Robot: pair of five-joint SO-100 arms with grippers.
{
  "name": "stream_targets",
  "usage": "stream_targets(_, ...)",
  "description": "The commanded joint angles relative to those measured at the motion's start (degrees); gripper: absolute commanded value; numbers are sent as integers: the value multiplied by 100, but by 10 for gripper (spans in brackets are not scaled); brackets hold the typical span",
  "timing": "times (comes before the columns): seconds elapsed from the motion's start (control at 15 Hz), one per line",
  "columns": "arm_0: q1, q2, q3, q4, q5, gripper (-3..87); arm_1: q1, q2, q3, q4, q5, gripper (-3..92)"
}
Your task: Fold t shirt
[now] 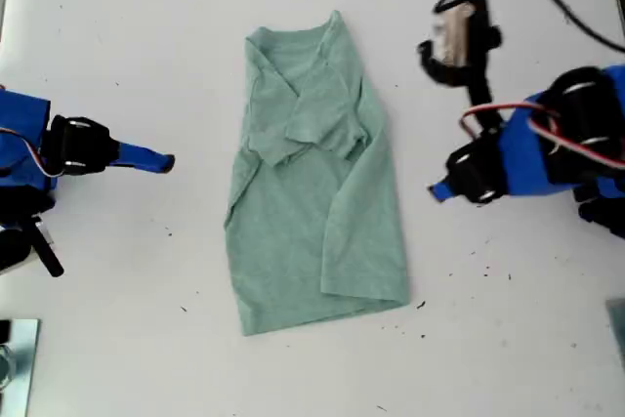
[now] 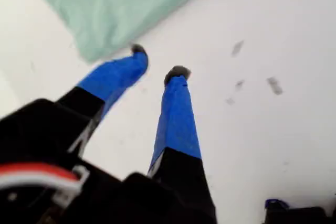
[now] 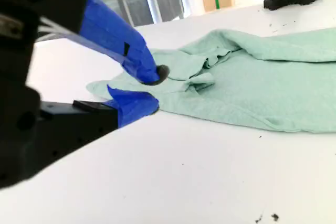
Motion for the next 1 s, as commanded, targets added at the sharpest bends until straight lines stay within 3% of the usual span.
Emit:
stream_targets(0.0, -35, 35, 53, -149, -70, -1, 554, 2505, 2988, -809, -158, 25)
stream_targets(0.13, 26, 35, -9, -185, -246, -2, 896, 2786, 3938, -1336, -229, 25)
stream_targets(0.27, 264, -185, -404, -132, -888, -2, 1354, 3120, 4562, -1573, -501, 25)
stream_targets(0.4, 826, -1872, -1775, -26, -1837, -2, 1854, 3313, 4852, -1591, -800, 25)
stream_targets(0.6, 1846, -5572, -5247, 1046, -2865, -3, 2074, 3305, 4860, -1688, -923, 25)
stream_targets(0.8, 2540, -8745, -8763, 2197, -2900, -3, 2048, 3313, 4896, -1714, -879, 25)
stream_targets(0.87, 2646, -9220, -9193, 2136, -2839, 44, 2048, 3313, 4896, -1731, -888, 25)
stream_targets(0.93, 2663, -9545, -9396, 2092, -2760, 198, 2048, 3313, 4896, -1740, -896, 25)
